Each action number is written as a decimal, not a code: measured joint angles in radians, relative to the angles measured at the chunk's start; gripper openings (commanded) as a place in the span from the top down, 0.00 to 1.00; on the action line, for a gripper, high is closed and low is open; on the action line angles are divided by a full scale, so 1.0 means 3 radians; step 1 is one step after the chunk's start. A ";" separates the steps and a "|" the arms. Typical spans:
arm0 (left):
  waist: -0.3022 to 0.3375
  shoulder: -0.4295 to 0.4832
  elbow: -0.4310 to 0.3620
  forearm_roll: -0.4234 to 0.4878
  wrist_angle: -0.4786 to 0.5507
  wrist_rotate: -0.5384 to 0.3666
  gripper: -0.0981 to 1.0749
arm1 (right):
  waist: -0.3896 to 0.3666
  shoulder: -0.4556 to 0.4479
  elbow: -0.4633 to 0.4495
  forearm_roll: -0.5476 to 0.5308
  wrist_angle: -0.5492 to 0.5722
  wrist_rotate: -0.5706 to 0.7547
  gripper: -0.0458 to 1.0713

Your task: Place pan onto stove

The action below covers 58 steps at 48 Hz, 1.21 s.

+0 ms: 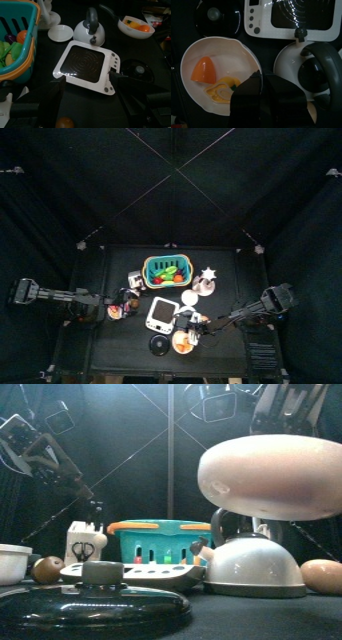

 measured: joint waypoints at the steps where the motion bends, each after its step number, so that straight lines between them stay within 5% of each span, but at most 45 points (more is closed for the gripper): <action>1: 0.0005 0.0000 0.0000 0.0000 -0.0005 0.0000 0.06 | -0.0005 0.0000 -0.0015 0.0000 0.0000 0.0000 0.55; 14: 0.0010 -0.0005 0.0000 -0.0005 -0.0010 0.0000 0.06 | -0.0138 0.0005 -0.0389 0.0041 0.0251 0.0000 0.55; 34: 0.0010 -0.0087 0.0082 -0.0005 0.0000 0.0005 0.06 | -0.0772 0.0440 -0.1289 0.0148 0.0854 -0.0015 0.55; 46: 0.0010 -0.0470 0.0256 -0.0031 0.0061 0.0000 0.06 | -0.0966 0.0624 -0.1396 0.0118 0.0854 -0.0051 0.55; 58: 0.0036 -0.0624 0.0332 -0.0128 0.0061 -0.0005 0.06 | -0.1053 0.0823 -0.1478 0.0373 0.0803 -0.0557 0.55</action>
